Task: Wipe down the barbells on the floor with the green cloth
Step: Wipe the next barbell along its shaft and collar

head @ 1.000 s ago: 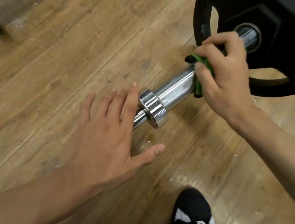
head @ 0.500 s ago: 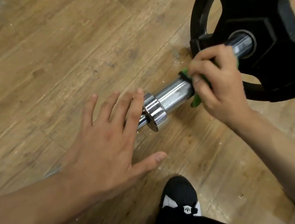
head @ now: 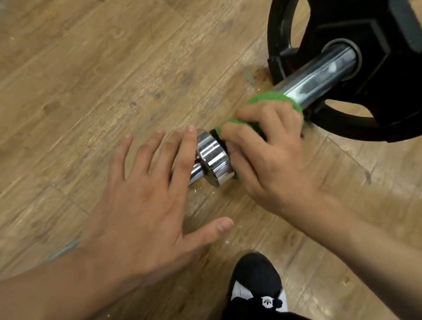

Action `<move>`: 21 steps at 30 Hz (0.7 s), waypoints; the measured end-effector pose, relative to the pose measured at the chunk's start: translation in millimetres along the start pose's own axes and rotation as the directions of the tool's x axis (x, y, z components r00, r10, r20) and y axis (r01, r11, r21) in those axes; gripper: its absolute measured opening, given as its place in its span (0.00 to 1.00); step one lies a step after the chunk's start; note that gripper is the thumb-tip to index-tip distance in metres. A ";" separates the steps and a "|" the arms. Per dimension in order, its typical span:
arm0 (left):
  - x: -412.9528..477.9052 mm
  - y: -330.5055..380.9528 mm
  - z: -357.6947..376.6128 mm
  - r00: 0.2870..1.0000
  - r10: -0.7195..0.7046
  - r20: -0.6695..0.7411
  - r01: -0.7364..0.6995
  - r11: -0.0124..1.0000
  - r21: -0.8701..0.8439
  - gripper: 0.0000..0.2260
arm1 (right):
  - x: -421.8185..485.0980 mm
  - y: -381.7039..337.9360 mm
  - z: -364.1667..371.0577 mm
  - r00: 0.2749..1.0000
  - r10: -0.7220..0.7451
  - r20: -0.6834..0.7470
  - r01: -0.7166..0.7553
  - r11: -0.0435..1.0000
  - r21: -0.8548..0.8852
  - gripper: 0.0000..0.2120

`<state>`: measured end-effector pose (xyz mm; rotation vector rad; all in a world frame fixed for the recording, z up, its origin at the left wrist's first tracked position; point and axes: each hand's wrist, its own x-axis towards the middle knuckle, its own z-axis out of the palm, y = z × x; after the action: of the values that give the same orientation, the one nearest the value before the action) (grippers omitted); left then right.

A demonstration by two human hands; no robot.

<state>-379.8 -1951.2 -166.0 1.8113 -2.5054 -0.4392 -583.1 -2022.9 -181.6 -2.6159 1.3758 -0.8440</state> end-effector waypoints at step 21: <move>4.0 -5.6 -0.4 1.000 -0.006 -0.025 0.006 1.000 0.018 0.49 | 13.7 34.6 -18.6 0.992 0.123 0.013 -0.121 0.989 -0.090 0.08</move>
<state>-375.8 -1956.6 -167.5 1.8192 -2.4966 -0.3920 -611.9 -2050.7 -170.4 -2.5638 1.5854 -0.7574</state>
